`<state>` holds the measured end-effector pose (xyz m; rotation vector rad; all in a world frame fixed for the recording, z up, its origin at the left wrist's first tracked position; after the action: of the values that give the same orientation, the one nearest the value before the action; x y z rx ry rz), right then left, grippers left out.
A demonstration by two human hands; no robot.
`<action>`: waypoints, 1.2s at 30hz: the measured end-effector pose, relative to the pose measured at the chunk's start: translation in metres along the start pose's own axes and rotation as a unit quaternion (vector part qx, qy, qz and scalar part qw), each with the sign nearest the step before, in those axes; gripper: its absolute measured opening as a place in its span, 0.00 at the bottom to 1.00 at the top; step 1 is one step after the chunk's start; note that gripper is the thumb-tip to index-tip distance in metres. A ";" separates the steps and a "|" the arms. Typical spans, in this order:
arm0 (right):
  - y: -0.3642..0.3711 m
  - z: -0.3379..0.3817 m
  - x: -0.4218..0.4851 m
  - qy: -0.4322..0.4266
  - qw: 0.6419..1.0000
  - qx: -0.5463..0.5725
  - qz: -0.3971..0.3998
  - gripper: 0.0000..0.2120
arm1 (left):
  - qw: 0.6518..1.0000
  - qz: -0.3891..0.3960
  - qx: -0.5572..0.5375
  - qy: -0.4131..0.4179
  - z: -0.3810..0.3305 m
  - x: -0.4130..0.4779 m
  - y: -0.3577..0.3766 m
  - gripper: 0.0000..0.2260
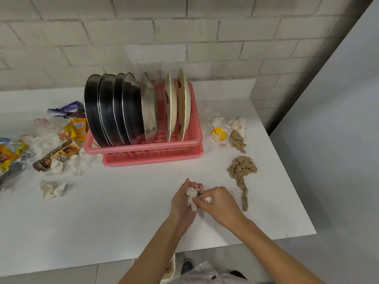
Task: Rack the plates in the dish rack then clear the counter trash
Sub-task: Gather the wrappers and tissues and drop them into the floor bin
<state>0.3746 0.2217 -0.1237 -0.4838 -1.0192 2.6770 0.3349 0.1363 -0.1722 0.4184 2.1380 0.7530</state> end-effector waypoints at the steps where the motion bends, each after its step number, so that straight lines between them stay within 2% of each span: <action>1: 0.001 0.000 0.001 0.004 1.000 -0.005 -0.011 0.15 | 1.000 -0.003 -0.004 -0.001 0.001 0.000 -0.001 0.18; 4: 0.007 -0.006 -0.002 0.030 0.999 -0.002 -0.034 0.18 | 0.999 -0.039 -0.028 -0.007 0.006 -0.002 -0.010 0.17; 9: 0.043 -0.002 -0.028 0.038 0.998 0.045 0.023 0.16 | 0.995 -0.082 -0.051 -0.025 0.008 -0.012 -0.040 0.17; 11: 0.050 0.005 -0.037 0.027 0.997 0.062 0.034 0.21 | 0.996 -0.083 -0.009 -0.002 -0.003 -0.016 -0.052 0.16; 15: 0.055 0.016 -0.055 0.015 0.998 0.055 0.040 0.27 | 0.978 -0.075 0.173 0.090 -0.032 -0.042 -0.069 0.14; 19: 0.060 0.024 -0.077 0.027 0.998 0.051 0.027 0.25 | 0.947 -0.053 0.274 0.157 -0.044 -0.081 -0.071 0.16; 23: 0.069 0.037 -0.114 0.010 0.997 0.070 0.014 0.20 | 0.921 -0.040 0.345 0.176 -0.038 -0.119 -0.086 0.17; 28: 0.095 0.040 -0.188 0.019 0.994 0.099 -0.038 0.28 | 0.905 -0.034 0.393 0.162 -0.009 -0.178 -0.127 0.21; 32: 0.127 0.042 -0.236 0.036 0.991 0.111 -0.064 0.28 | 0.876 0.004 0.445 0.188 0.006 -0.222 -0.160 0.24; 36: 0.164 0.035 -0.269 0.076 0.986 0.141 -0.049 0.27 | 0.843 0.014 0.501 0.196 0.018 -0.254 -0.195 0.22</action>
<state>0.5919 -0.0082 -0.1508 -0.5532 -0.5933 2.5935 0.4973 -0.1396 -0.1563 0.8827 2.8007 -0.3993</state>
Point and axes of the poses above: each hand's wrist, its own x-axis towards the middle knuckle, its own y-axis out of the palm, z = x × y, the point moved 9 cm from there along x, towards the middle knuckle, and after that the axes turned 2 degrees about y, right-handed, at the moved point
